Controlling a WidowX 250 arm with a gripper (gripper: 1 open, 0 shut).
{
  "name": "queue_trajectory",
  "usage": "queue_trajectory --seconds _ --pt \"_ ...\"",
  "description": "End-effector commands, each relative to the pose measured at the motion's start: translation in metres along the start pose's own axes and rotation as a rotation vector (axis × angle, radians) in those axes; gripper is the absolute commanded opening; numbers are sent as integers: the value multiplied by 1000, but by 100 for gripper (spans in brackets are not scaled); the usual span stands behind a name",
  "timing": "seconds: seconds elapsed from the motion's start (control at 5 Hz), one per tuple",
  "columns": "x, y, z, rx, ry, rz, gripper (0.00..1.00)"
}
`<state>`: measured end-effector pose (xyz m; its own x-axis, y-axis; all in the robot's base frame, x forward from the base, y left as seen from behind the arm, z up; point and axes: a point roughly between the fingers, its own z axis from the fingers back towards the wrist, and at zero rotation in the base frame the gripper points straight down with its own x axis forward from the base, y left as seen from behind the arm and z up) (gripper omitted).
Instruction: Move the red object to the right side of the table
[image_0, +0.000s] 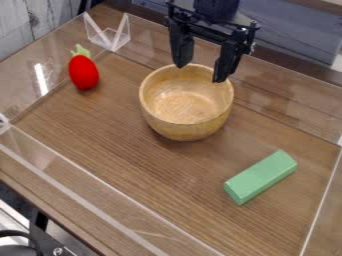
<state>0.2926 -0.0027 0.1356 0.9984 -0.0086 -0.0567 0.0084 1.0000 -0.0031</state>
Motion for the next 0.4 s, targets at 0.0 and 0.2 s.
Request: queue_trajectory --seconds 0.0,0.2 --pt "7 6 -7 -8 24 21 100" --pt "-2 32 -8 -3 18 -56 100"
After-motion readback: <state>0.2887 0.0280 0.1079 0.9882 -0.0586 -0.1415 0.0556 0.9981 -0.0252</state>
